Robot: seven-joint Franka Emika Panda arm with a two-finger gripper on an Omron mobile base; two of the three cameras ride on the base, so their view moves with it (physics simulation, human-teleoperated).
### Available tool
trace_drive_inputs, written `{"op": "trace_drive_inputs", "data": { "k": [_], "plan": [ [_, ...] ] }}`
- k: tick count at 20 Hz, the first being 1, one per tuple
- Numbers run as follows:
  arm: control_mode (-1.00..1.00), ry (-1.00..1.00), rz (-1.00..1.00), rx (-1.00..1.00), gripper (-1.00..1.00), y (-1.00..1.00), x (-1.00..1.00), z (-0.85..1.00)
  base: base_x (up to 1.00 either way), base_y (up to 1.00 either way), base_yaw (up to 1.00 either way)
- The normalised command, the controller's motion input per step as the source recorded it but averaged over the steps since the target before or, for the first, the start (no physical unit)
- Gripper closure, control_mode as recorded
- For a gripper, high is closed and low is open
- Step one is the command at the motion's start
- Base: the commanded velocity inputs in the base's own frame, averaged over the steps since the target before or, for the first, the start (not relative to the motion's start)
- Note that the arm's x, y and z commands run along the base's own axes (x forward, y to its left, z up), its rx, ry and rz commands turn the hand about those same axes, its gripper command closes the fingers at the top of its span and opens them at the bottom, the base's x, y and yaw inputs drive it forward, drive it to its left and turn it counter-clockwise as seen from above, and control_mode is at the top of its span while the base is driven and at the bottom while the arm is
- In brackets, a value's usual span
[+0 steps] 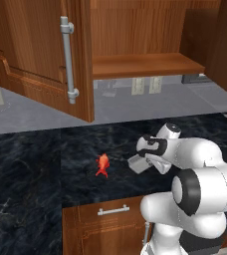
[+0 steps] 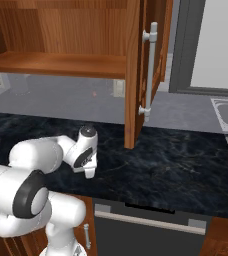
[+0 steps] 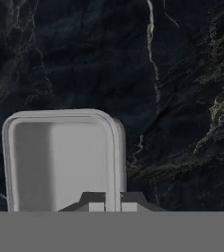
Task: Retrieve the tupperware from the cabinet, then place the raw meat into the tupperware to avoid contamination.
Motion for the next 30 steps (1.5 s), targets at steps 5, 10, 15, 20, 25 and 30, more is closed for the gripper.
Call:
{"op": "trace_drive_inputs", "data": {
  "k": [5, 10, 15, 20, 25, 30],
  "plan": [
    [-1.00, 0.00, 0.00, 0.00, 1.00, -0.07, 0.12, -0.21, 0.00, 0.00, 0.00],
    [-1.00, 0.00, 0.00, 0.00, 1.00, -0.06, 0.08, -0.23, 0.00, 0.00, 0.00],
    [-1.00, 0.00, 0.00, 0.01, -1.00, 0.00, 0.00, -0.07, 0.00, 0.00, 0.00],
    [-1.00, -0.01, 0.00, 0.00, -1.00, 0.04, 0.00, 0.04, 0.00, 0.00, 0.00],
    [-1.00, -0.01, 0.00, -0.01, -1.00, 0.05, 0.00, 0.13, 0.00, 0.00, 0.00],
    [-1.00, 0.00, 0.00, -0.02, -1.00, 0.03, 0.00, 0.13, 0.00, 0.00, 0.00]
  ]
}}
